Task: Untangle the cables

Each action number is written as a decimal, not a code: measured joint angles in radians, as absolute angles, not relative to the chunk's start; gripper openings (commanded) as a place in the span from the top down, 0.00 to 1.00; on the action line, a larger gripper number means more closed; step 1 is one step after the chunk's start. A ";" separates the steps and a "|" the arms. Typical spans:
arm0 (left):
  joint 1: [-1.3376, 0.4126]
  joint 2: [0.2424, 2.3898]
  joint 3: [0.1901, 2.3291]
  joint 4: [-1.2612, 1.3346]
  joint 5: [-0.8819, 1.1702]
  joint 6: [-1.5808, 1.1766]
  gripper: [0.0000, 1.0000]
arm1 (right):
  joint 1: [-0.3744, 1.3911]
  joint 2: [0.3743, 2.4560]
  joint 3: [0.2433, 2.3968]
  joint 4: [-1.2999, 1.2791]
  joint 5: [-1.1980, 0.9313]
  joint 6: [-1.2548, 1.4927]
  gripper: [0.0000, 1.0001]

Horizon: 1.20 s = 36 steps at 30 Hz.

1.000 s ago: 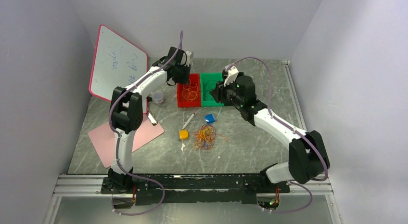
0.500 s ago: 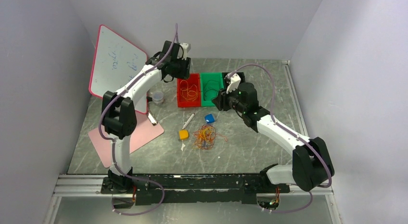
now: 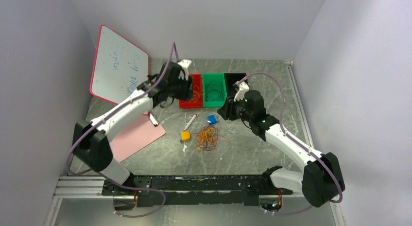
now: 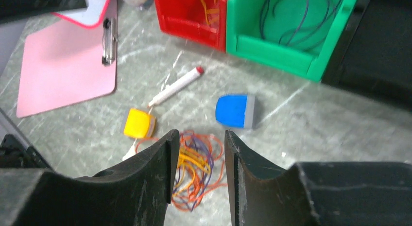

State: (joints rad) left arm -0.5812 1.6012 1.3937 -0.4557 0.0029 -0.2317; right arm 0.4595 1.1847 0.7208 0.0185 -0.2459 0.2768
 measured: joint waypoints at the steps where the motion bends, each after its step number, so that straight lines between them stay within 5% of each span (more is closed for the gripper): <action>1: -0.607 1.567 1.348 -0.445 0.004 -0.252 0.47 | 0.459 1.171 0.701 0.009 -0.251 0.295 0.55; 9: -0.844 1.420 1.075 -0.374 0.002 -0.459 0.46 | 0.459 1.102 0.582 -0.052 -0.297 0.349 0.52; 24: -1.024 1.463 0.991 -0.345 -0.114 -0.621 0.36 | 0.459 1.172 0.512 0.038 -0.382 0.355 0.50; 31: -1.025 1.465 0.947 -0.350 -0.173 -0.670 0.39 | 0.459 1.207 0.503 0.063 -0.390 0.350 0.50; 36: -1.025 1.413 0.840 -0.308 -0.143 -0.685 0.51 | 0.459 1.212 0.503 0.064 -0.393 0.341 0.50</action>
State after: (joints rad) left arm -1.0248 1.4128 0.8398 -0.3077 -0.1432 -0.6853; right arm 0.4595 1.2118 0.5026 0.0643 -0.3935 0.3408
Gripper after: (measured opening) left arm 0.561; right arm 0.503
